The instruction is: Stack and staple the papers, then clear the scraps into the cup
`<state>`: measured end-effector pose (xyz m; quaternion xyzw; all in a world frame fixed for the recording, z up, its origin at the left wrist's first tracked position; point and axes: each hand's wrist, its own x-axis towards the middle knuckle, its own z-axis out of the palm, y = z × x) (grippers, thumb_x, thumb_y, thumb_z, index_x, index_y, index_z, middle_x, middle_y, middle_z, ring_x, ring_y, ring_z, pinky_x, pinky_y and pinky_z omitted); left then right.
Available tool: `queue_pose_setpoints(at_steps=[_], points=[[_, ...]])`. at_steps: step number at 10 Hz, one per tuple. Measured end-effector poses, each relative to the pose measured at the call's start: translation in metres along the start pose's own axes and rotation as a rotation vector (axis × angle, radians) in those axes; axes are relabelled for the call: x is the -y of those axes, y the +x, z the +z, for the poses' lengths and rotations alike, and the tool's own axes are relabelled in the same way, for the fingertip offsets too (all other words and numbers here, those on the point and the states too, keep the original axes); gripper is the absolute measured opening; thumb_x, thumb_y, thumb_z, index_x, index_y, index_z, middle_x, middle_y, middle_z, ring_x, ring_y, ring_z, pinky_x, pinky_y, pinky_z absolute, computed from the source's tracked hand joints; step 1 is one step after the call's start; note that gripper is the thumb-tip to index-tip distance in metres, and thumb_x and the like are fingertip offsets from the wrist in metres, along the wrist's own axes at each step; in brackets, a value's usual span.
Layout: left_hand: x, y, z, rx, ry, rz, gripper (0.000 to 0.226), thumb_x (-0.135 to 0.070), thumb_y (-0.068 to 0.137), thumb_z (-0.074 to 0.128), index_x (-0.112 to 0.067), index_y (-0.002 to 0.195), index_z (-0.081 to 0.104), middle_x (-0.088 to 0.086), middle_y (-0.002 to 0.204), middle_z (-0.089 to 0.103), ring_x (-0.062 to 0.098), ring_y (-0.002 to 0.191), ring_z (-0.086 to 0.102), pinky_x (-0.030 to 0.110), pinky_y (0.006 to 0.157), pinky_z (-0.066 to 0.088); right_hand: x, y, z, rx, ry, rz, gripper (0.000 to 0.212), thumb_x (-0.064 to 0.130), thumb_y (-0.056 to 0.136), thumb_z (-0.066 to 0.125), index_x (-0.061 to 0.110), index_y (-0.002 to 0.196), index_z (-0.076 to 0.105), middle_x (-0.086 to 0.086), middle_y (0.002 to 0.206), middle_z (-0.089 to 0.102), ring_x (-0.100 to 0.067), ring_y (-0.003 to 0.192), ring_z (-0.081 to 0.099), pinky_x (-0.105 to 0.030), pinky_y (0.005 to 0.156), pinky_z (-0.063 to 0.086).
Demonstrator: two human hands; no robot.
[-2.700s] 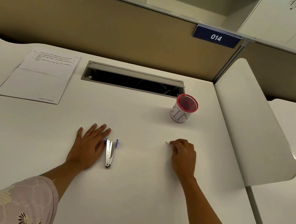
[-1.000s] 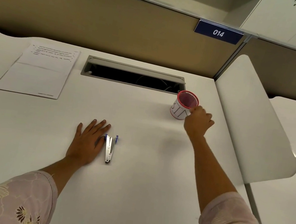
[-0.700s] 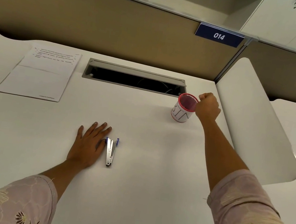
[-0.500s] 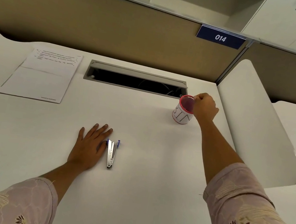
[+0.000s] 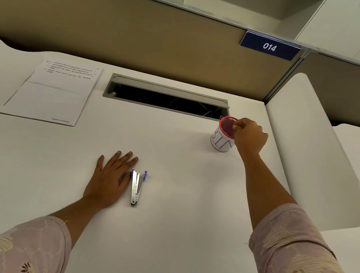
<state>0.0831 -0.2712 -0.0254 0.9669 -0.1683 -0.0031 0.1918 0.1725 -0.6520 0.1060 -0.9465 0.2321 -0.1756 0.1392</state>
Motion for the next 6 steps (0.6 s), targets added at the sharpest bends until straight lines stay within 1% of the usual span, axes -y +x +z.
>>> queue_pose_setpoints(at_steps=[1, 2, 3, 4, 5, 6], points=[[0.000, 0.000, -0.001, 0.003, 0.002, 0.001, 0.052, -0.046, 0.094, 0.016, -0.041, 0.144, 0.027, -0.016, 0.154, 0.025, 0.011, 0.145, 0.014, 0.046, 0.115, 0.005, -0.002, -0.004, 0.003, -0.016, 0.008, -0.063, 0.022, 0.020, 0.095, 0.048, 0.018, 0.108, 0.066, -0.009, 0.105, 0.070, -0.026, 0.097, 0.061, -0.037, 0.090, 0.037], [-0.001, 0.000, 0.000, -0.007, 0.000, 0.004, 0.052, -0.046, 0.094, 0.015, -0.041, 0.145, 0.027, -0.017, 0.154, 0.025, 0.011, 0.145, 0.014, 0.046, 0.115, 0.005, -0.004, -0.011, 0.005, -0.097, 0.051, -0.134, 0.024, 0.025, 0.097, 0.043, 0.018, 0.109, 0.062, -0.008, 0.102, 0.070, -0.025, 0.096, 0.061, -0.036, 0.088, 0.037], [-0.002, 0.000, -0.001, -0.005, -0.005, 0.002, 0.052, -0.045, 0.094, 0.017, -0.040, 0.144, 0.028, -0.016, 0.153, 0.026, 0.011, 0.144, 0.016, 0.047, 0.115, 0.006, -0.004, -0.018, 0.007, -0.138, 0.105, -0.175, 0.027, 0.030, 0.097, 0.041, 0.014, 0.108, 0.061, -0.010, 0.098, 0.070, -0.024, 0.092, 0.061, -0.029, 0.084, 0.035], [-0.001, 0.001, 0.000, 0.002, -0.003, 0.003, 0.052, -0.045, 0.094, 0.017, -0.041, 0.145, 0.027, -0.016, 0.154, 0.025, 0.012, 0.144, 0.015, 0.047, 0.115, 0.006, -0.003, -0.033, 0.010, -0.126, 0.194, -0.255, 0.030, 0.029, 0.096, 0.042, 0.011, 0.111, 0.060, -0.012, 0.105, 0.069, -0.026, 0.095, 0.062, -0.028, 0.084, 0.040], [-0.001, 0.000, -0.001, 0.006, 0.007, 0.006, 0.052, -0.045, 0.094, 0.016, -0.041, 0.145, 0.026, -0.017, 0.154, 0.024, 0.011, 0.145, 0.013, 0.046, 0.115, 0.005, 0.000, -0.054, 0.008, -0.078, 0.445, -0.260, 0.023, 0.022, 0.098, 0.044, 0.011, 0.114, 0.057, -0.009, 0.115, 0.064, -0.021, 0.102, 0.059, -0.032, 0.083, 0.052], [0.000, 0.002, 0.001, -0.011, 0.008, 0.015, 0.052, -0.046, 0.094, 0.015, -0.041, 0.145, 0.026, -0.017, 0.154, 0.024, 0.011, 0.145, 0.013, 0.046, 0.115, 0.005, 0.004, -0.083, 0.015, -0.116, 0.576, -0.284, 0.016, 0.019, 0.098, 0.047, 0.014, 0.110, 0.057, 0.002, 0.107, 0.062, -0.011, 0.093, 0.056, -0.027, 0.076, 0.052]])
